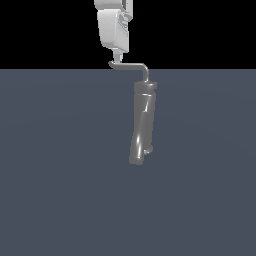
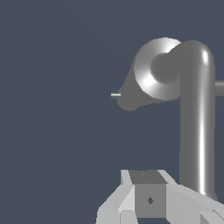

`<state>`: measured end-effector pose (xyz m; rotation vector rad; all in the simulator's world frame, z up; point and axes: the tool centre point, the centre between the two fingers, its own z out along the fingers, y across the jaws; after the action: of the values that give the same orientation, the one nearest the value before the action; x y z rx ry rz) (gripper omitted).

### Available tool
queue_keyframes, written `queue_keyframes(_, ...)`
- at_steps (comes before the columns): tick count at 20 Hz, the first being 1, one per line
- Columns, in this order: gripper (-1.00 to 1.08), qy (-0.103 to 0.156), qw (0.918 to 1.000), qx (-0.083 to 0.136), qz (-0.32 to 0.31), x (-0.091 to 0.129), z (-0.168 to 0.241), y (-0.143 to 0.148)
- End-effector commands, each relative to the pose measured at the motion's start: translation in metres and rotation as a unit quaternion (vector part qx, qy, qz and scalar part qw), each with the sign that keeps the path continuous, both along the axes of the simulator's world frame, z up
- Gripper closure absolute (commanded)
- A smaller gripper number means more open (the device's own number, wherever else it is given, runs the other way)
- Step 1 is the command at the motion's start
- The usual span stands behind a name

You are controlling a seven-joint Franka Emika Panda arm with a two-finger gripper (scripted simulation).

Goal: Turn on the faucet by rotating a designated handle.

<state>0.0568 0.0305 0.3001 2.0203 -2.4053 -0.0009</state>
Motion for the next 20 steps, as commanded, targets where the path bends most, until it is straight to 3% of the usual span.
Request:
queue_keyframes(1, 1.08, 0.000, 1.0000, 0.000, 0.000, -0.006, 0.000, 0.002)
queue_keyframes(20, 1.08, 0.000, 1.0000, 0.000, 0.000, -0.057, 0.000, 0.014)
